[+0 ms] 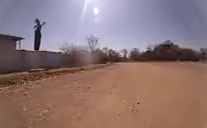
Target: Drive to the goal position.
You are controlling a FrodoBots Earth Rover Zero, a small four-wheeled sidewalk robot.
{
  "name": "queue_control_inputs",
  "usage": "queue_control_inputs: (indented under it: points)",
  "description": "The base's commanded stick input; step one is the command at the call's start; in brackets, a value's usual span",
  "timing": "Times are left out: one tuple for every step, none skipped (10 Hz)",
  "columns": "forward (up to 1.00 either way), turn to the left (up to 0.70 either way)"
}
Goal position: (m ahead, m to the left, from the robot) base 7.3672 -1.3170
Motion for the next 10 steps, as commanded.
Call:
queue_control_inputs:
  points:
    - [1.00, -0.27]
    - [1.00, -0.27]
    - [1.00, -0.20]
    - [1.00, -0.08]
    - [1.00, 0.00]
    - [1.00, 0.00]
    - [1.00, 0.00]
    - [1.00, 0.00]
    - [1.00, 0.00]
    - [1.00, 0.00]
